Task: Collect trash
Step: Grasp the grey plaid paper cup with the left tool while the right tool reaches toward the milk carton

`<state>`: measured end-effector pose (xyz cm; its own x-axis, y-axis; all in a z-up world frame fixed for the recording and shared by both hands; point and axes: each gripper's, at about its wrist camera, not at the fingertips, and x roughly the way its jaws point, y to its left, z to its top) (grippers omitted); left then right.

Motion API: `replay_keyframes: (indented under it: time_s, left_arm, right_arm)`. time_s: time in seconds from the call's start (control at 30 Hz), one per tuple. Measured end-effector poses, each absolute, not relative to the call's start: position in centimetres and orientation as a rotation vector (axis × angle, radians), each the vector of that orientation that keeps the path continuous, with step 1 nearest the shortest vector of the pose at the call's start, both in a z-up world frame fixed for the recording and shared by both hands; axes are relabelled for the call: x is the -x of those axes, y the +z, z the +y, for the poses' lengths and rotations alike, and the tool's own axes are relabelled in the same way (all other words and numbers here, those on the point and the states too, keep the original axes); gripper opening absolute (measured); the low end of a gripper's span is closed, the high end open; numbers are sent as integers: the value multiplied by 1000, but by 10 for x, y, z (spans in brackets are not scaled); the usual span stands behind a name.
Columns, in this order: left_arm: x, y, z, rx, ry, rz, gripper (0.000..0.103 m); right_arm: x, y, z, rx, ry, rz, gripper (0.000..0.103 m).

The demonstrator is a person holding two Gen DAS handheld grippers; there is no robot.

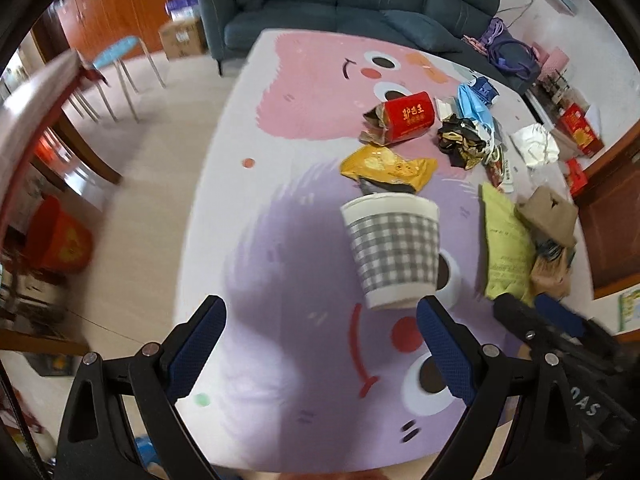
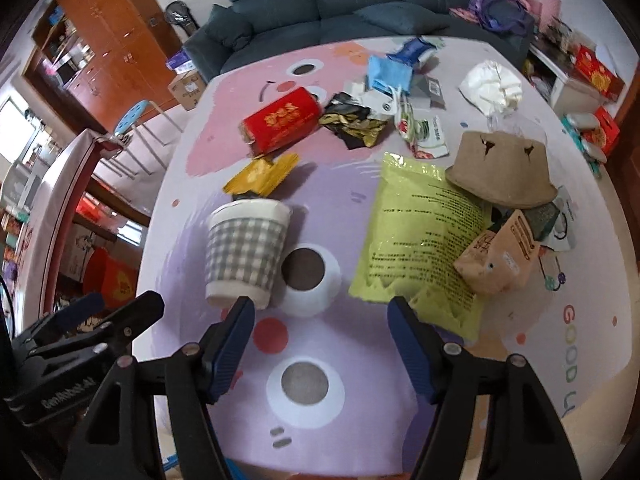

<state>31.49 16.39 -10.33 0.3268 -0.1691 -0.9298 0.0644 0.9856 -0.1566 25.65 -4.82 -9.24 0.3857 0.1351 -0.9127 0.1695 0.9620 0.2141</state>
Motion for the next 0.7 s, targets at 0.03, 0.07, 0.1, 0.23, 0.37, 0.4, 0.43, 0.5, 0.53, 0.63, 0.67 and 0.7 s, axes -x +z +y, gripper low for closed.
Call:
replay_keyframes:
  time_s: [0.03, 0.07, 0.1, 0.23, 0.37, 0.4, 0.43, 0.5, 0.53, 0.63, 0.67, 0.7]
  left_arm:
    - [-320, -106, 164, 123, -165, 1239, 95]
    - [-326, -109, 164, 153, -177, 1249, 95]
    - [-332, -113, 163, 182, -190, 1259, 95]
    - [-355, -131, 154, 220, -229, 1318, 95]
    - [-366, -142, 143, 193, -247, 1338, 95]
    - [-368, -144, 140, 183, -250, 1343, 95]
    - [-370, -146, 138, 174, -253, 1349, 95]
    - [-373, -152, 131, 155, -263, 1363, 94]
    - [-374, -155, 128, 147, -265, 1368, 93]
    - [-377, -161, 120, 137, -288, 1374, 91]
    - [-379, -162, 117, 137, -294, 1377, 89]
    - [-380, -164, 113, 139, -305, 1381, 83]
  right_arm:
    - [-260, -94, -50, -303, -20, 1183, 60]
    - [-265, -95, -51, -305, -21, 1189, 59]
    - [-268, -95, -52, -301, -25, 1189, 57]
    - [-280, -92, -54, -276, -37, 1173, 54]
    - [-286, -84, -69, -312, -57, 1164, 52]
    - [-285, -82, -73, -324, -63, 1162, 52]
    - [-283, -80, -78, -336, -72, 1162, 52]
    - [-280, -77, -86, -354, -83, 1158, 52]
    - [-275, -75, -91, -366, -91, 1152, 52]
    - [-263, -71, -104, -379, -127, 1135, 52]
    - [-258, -71, -111, -386, -145, 1132, 52]
    - [-254, -72, -116, -393, -157, 1131, 52]
